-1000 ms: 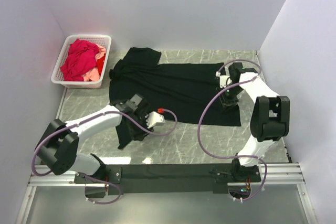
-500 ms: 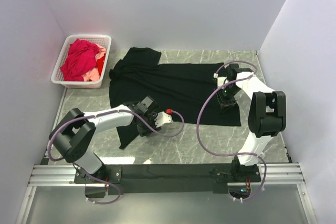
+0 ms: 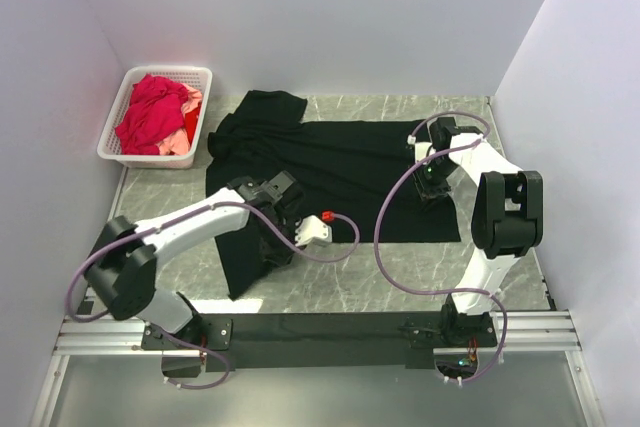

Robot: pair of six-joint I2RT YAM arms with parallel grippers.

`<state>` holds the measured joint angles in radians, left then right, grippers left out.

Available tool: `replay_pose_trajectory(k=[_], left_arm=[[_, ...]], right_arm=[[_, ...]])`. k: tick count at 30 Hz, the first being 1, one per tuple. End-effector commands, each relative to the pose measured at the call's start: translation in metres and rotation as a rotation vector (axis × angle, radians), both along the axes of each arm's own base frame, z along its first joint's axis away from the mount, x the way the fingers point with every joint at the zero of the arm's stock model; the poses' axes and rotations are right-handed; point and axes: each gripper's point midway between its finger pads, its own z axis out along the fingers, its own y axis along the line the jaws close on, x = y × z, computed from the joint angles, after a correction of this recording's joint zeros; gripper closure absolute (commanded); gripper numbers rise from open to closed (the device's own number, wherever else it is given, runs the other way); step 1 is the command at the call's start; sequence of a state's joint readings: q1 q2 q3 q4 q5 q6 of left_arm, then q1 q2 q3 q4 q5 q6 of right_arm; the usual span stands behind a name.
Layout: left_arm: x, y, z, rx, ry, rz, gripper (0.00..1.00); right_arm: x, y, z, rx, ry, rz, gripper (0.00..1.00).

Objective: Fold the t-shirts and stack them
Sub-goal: Flatten the tshirt out

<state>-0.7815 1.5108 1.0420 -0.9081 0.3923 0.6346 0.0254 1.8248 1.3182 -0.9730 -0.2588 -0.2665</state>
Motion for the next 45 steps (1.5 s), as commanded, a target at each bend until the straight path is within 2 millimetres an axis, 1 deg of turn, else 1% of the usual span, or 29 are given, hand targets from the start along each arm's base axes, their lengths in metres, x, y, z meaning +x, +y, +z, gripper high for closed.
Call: replay_pose_trajectory(k=[1, 4, 5, 6, 8, 11, 12, 13, 15, 16, 18, 19, 20, 22, 23, 25, 27, 28, 30, 32, 34, 36, 37, 38, 39, 42, 43, 44, 45], left_arm=[[-0.056, -0.005, 0.037, -0.082, 0.159, -0.166, 0.99], [-0.083, -0.006, 0.032, -0.072, 0.247, -0.222, 0.99], [-0.088, -0.005, 0.027, -0.058, 0.277, -0.222, 0.93], [-0.096, -0.008, 0.024, -0.065, 0.307, -0.235, 0.83], [-0.103, -0.009, 0.024, -0.069, 0.322, -0.254, 0.67], [-0.105, -0.013, 0.035, -0.116, 0.309, -0.261, 0.54], [-0.103, -0.013, 0.039, -0.13, 0.301, -0.256, 0.52], [-0.093, -0.015, 0.049, -0.167, 0.271, -0.224, 0.51], [-0.075, -0.017, 0.059, -0.203, 0.256, -0.157, 0.46], [-0.049, -0.013, 0.062, -0.222, 0.237, -0.067, 0.45], [-0.015, -0.005, 0.059, -0.237, 0.217, 0.046, 0.45], [0.016, 0.008, 0.053, -0.242, 0.211, 0.168, 0.45], [0.04, 0.01, 0.05, -0.265, 0.173, 0.237, 0.45], [0.075, 0.033, 0.033, -0.231, 0.133, 0.376, 0.46], [0.096, 0.036, 0.027, -0.232, 0.077, 0.433, 0.46], [0.115, 0.059, 0.002, -0.153, 0.03, 0.518, 0.46], [0.133, 0.07, -0.01, -0.122, -0.031, 0.572, 0.46], [0.132, 0.078, -0.022, -0.098, -0.018, 0.601, 0.47], [0.134, 0.083, -0.032, -0.071, -0.027, 0.612, 0.47], [0.127, 0.094, -0.049, -0.014, -0.024, 0.625, 0.48], [0.114, 0.102, -0.062, 0.039, -0.003, 0.606, 0.48], [0.1, 0.106, -0.068, 0.074, 0.027, 0.569, 0.49], [0.081, 0.111, -0.072, 0.118, 0.062, 0.521, 0.5], [0.072, 0.112, -0.072, 0.136, 0.074, 0.494, 0.51], [0.055, 0.112, -0.075, 0.158, 0.103, 0.447, 0.51], [0.02, 0.11, -0.064, 0.166, 0.16, 0.331, 0.53], [0.005, 0.113, -0.053, 0.168, 0.2, 0.278, 0.54], [-0.001, 0.104, -0.043, 0.111, 0.238, 0.253, 0.56], [0.009, 0.097, -0.03, 0.07, 0.22, 0.241, 0.57]], right_arm=[[0.009, -0.006, 0.011, -0.019, -0.039, 0.008, 0.66], [0.011, -0.008, 0.01, -0.028, -0.039, 0.014, 0.66], [0.011, -0.008, 0.009, -0.028, -0.036, 0.015, 0.66], [0.012, -0.009, 0.01, -0.033, -0.041, 0.016, 0.64], [0.012, -0.009, 0.011, -0.034, -0.043, 0.025, 0.62], [0.016, -0.013, 0.014, -0.056, -0.059, 0.033, 0.61], [0.019, -0.014, 0.014, -0.064, -0.065, 0.037, 0.61], [0.022, -0.016, 0.013, -0.072, -0.074, 0.039, 0.61], [0.03, -0.019, 0.011, -0.092, -0.091, 0.039, 0.61], [0.032, -0.021, 0.008, -0.104, -0.093, 0.037, 0.61], [0.037, -0.025, -0.003, -0.136, -0.094, 0.036, 0.62], [0.038, -0.025, -0.008, -0.143, -0.089, 0.036, 0.62], [0.038, -0.026, -0.013, -0.152, -0.078, 0.036, 0.62], [0.036, -0.028, -0.029, -0.179, -0.04, 0.036, 0.64], [0.032, -0.029, -0.035, -0.193, -0.021, 0.042, 0.64], [0.027, -0.033, -0.046, -0.231, 0.006, 0.056, 0.64], [0.014, -0.035, -0.054, -0.252, 0.049, 0.082, 0.65], [0.009, -0.035, -0.057, -0.256, 0.066, 0.095, 0.66], [-0.006, -0.035, -0.061, -0.263, 0.107, 0.133, 0.67], [-0.02, -0.042, -0.063, -0.297, 0.138, 0.156, 0.67], [-0.03, -0.046, -0.063, -0.31, 0.16, 0.189, 0.67], [-0.044, -0.051, -0.06, -0.322, 0.184, 0.224, 0.67], [-0.05, -0.051, -0.058, -0.316, 0.193, 0.238, 0.67], [-0.057, -0.052, -0.054, -0.314, 0.196, 0.25, 0.67], [-0.065, -0.052, -0.051, -0.307, 0.21, 0.273, 0.66], [-0.085, -0.045, -0.034, -0.239, 0.23, 0.334, 0.63], [-0.086, -0.042, -0.029, -0.216, 0.223, 0.347, 0.62], [-0.077, -0.039, -0.019, -0.18, 0.178, 0.332, 0.61], [-0.073, -0.038, -0.01, -0.161, 0.162, 0.324, 0.6]])
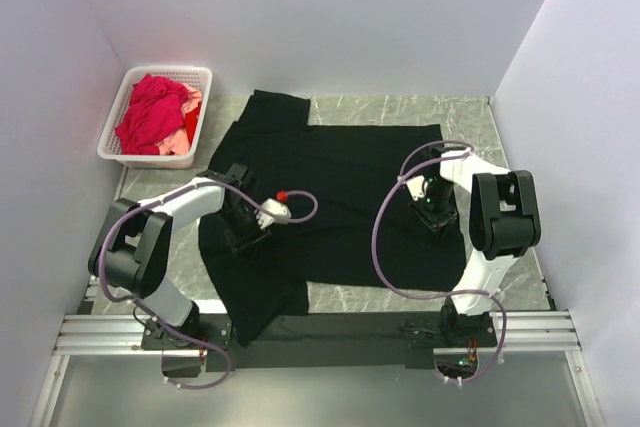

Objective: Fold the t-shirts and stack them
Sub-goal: Flatten the tshirt out

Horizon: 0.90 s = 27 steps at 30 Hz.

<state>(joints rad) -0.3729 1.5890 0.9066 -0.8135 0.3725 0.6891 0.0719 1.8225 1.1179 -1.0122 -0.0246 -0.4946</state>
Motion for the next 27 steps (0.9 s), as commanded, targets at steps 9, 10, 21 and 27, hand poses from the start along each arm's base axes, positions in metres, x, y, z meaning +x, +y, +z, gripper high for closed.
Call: replay_pose_trajectory(k=[9, 10, 21, 27], left_arm=[[0.134, -0.011, 0.091, -0.288, -0.079, 0.224, 0.49], [0.15, -0.008, 0.091, -0.275, -0.107, 0.292, 0.49], [0.324, 0.044, 0.111, -0.33, -0.452, 0.768, 0.45], [0.36, 0.06, 0.103, -0.328, -0.501, 0.859, 0.39]], right_arm=[[0.178, 0.004, 0.092, 0.199, -0.426, -0.223, 0.6], [0.201, 0.003, 0.09, 0.197, -0.45, -0.235, 0.6], [0.315, -0.03, 0.086, 0.065, -0.773, -0.451, 0.53], [0.348, -0.05, 0.08, 0.018, -0.882, -0.543, 0.41]])
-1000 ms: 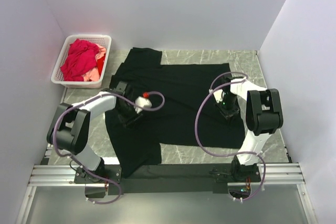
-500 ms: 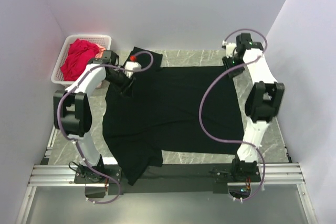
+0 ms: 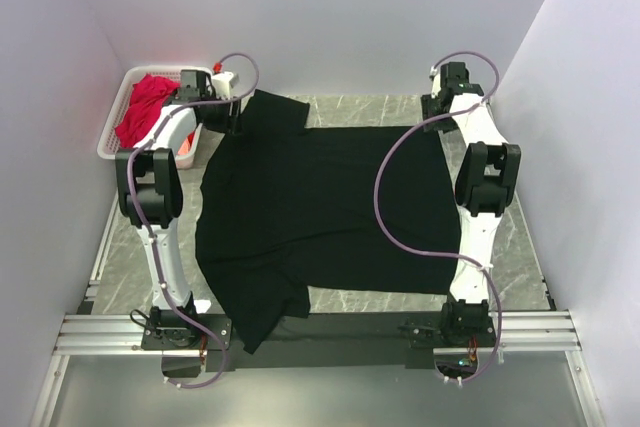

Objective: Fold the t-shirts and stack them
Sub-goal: Flatten the tshirt out

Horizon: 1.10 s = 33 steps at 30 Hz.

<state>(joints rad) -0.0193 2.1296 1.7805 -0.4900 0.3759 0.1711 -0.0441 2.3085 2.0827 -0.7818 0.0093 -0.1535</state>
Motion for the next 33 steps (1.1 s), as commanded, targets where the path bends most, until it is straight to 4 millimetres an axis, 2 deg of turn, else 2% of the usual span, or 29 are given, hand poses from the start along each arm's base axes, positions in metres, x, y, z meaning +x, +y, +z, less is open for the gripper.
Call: replay_pose_trajectory(k=[1, 4, 6, 7, 10, 11, 15, 20, 28, 32, 33], left_arm=[[0.032, 0.005, 0.018, -0.029, -0.086, 0.078, 0.39], [0.037, 0.008, 0.012, -0.032, -0.078, 0.084, 0.4], [0.039, 0.01, 0.01, -0.024, -0.083, 0.086, 0.4], [0.04, 0.011, 0.011, -0.021, -0.088, 0.089, 0.39], [0.041, 0.012, 0.005, -0.023, -0.079, 0.089, 0.39], [0.043, 0.013, 0.005, -0.023, -0.08, 0.094, 0.39], [0.045, 0.013, -0.004, -0.022, -0.059, 0.092, 0.39], [0.034, 0.006, -0.015, -0.036, -0.014, 0.036, 0.4], [0.021, 0.0, -0.017, -0.045, 0.001, -0.016, 0.41], [0.019, -0.001, -0.021, -0.04, 0.016, -0.036, 0.41], [0.013, -0.004, -0.023, -0.054, 0.04, -0.057, 0.41]], right_arm=[[0.046, -0.017, 0.014, -0.017, -0.17, -0.095, 0.41], [0.059, -0.012, 0.005, 0.022, -0.174, -0.082, 0.41], [0.059, -0.011, -0.003, 0.024, -0.138, -0.085, 0.4], [0.071, -0.012, 0.002, 0.025, -0.164, -0.086, 0.4], [0.074, -0.011, 0.006, 0.026, -0.173, -0.088, 0.36], [0.076, -0.012, 0.009, 0.022, -0.191, -0.086, 0.32], [0.074, -0.013, 0.009, 0.003, -0.188, -0.06, 0.27], [0.055, -0.016, -0.008, -0.053, -0.104, 0.027, 0.27], [0.052, -0.02, -0.03, -0.096, -0.025, 0.09, 0.3], [0.042, -0.023, -0.042, -0.124, 0.028, 0.136, 0.32], [0.035, -0.026, -0.05, -0.143, 0.058, 0.135, 0.32]])
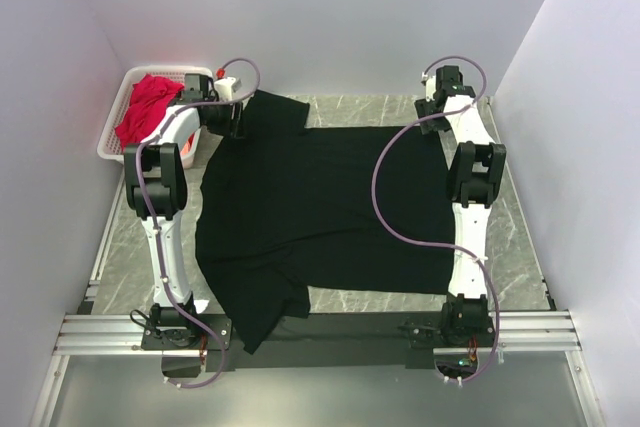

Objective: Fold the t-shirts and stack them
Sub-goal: Flatten the tshirt out

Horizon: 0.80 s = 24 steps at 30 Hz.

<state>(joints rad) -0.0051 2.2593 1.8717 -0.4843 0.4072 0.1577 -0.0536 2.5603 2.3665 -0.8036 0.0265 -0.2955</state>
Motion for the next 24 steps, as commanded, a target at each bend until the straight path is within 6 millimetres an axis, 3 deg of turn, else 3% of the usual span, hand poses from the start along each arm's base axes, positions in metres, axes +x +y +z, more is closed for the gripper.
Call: replay_pose_trajectory(k=[1, 2, 3, 9, 12, 17, 21, 24], left_arm=[[-0.012, -0.008, 0.005, -0.032, 0.019, -0.072, 0.41], [-0.017, -0.009, 0.009, -0.034, 0.016, -0.083, 0.41], [-0.016, -0.01, 0.012, -0.031, -0.008, -0.087, 0.41], [-0.05, -0.016, -0.011, 0.044, 0.064, -0.105, 0.44], [-0.081, -0.014, -0.034, 0.075, 0.147, -0.105, 0.47], [-0.127, -0.011, -0.041, 0.136, 0.213, -0.15, 0.49], [-0.13, -0.011, -0.025, 0.121, 0.182, -0.16, 0.45], [-0.108, -0.018, 0.001, 0.05, 0.127, -0.167, 0.41]], right_arm=[[-0.012, -0.014, -0.012, -0.072, 0.061, 0.032, 0.32], [-0.019, -0.016, -0.019, -0.075, 0.085, 0.033, 0.33], [-0.02, -0.022, -0.013, -0.075, 0.073, 0.02, 0.33], [-0.032, -0.032, -0.019, -0.11, 0.128, 0.043, 0.39], [-0.04, -0.036, -0.02, -0.122, 0.15, 0.048, 0.39], [-0.04, -0.037, -0.016, -0.122, 0.138, 0.047, 0.41], [-0.038, -0.031, -0.008, -0.035, 0.113, 0.058, 0.43], [-0.028, -0.029, 0.024, 0.056, 0.024, 0.026, 0.41]])
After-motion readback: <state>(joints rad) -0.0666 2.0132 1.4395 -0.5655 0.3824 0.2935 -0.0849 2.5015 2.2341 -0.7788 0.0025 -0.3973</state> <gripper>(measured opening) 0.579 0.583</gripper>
